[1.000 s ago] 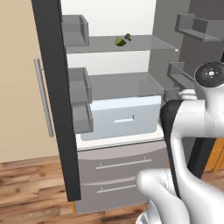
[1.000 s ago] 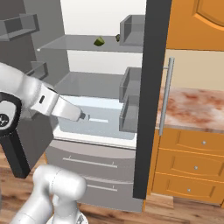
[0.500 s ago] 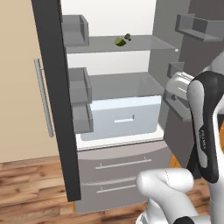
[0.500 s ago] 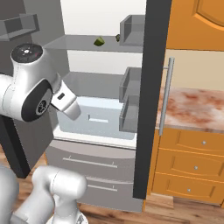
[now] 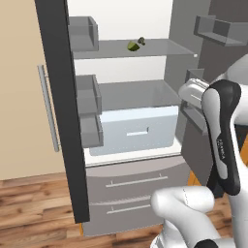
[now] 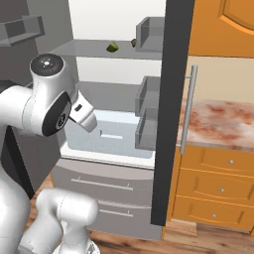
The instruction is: Take the lemon wedge from the fridge and place it on the plate with fish on the dining counter.
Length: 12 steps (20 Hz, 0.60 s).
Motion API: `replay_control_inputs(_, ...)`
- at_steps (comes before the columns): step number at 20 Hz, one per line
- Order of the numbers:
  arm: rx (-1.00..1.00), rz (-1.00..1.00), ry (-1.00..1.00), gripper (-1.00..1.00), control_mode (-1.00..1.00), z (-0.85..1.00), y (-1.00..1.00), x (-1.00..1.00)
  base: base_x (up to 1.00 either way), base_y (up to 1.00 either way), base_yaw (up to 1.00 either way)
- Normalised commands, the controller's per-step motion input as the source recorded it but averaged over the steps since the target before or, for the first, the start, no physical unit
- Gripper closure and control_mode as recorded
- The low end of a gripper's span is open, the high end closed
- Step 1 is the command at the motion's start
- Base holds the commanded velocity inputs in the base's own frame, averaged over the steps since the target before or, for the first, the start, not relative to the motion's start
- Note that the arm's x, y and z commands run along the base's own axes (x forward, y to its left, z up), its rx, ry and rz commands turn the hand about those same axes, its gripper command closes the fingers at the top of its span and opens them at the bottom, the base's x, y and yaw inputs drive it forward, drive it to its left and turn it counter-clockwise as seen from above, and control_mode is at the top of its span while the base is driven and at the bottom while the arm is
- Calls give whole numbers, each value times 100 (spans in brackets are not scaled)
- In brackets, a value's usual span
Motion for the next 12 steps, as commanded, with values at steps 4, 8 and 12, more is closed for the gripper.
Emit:
replay_control_inputs(4,0,0,-1,-100,-100,0,0,11,0,0,0)
replay_control_inputs(8,0,0,-10,-100,-100,0,0,18,0,0,0)
replay_control_inputs(12,-2,0,-10,-100,-100,2,0,0,0,0,0)
